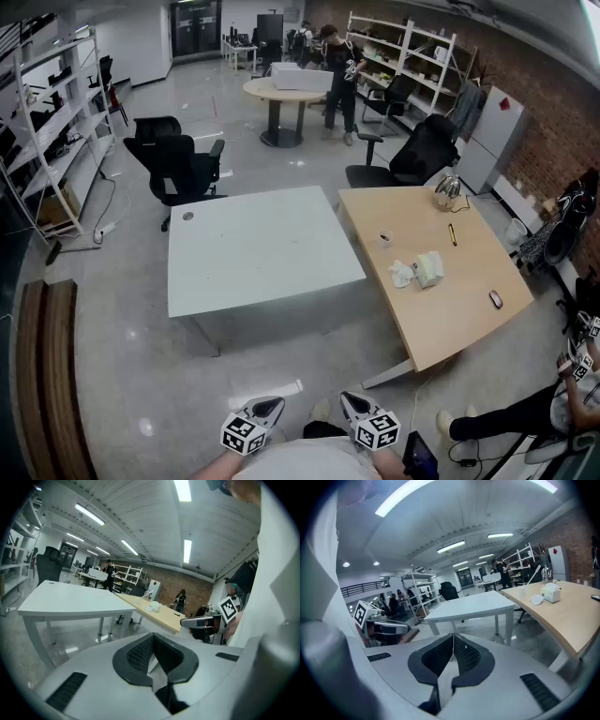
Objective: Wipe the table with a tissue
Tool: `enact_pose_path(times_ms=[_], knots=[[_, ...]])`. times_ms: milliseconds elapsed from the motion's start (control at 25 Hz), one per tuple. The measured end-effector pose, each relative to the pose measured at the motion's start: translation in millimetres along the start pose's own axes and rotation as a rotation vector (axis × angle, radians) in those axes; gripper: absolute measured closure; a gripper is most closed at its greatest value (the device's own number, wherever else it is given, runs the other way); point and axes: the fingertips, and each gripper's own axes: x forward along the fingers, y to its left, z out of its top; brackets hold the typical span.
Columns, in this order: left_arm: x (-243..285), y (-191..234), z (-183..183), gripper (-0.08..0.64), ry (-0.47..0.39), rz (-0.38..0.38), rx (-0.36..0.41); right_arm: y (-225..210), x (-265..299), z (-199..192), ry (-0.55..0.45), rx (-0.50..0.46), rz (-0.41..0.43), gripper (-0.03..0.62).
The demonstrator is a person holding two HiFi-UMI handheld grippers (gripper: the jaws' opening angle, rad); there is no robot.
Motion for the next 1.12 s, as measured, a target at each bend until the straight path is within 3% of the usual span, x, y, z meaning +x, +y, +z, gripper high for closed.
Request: enact_pose_path(times_ms=[240,720,1120], knots=[[33.9,14.5,7.1,0.554,0.029,0.031,-0.01,-33.4,28.6,15.0,-0.007,0.008,0.033,0.574],[145.8,40.4,89.5,0.554,0.025,0.047,0.054,-132.1,79.6,75.1,-0.049,0.031,0.078,0.574],[183.0,58.1,116.9,0.554,0.027,0.094,0.056,-191.5,86.0,91.8,-0.047,0.065,0.074,0.574]])
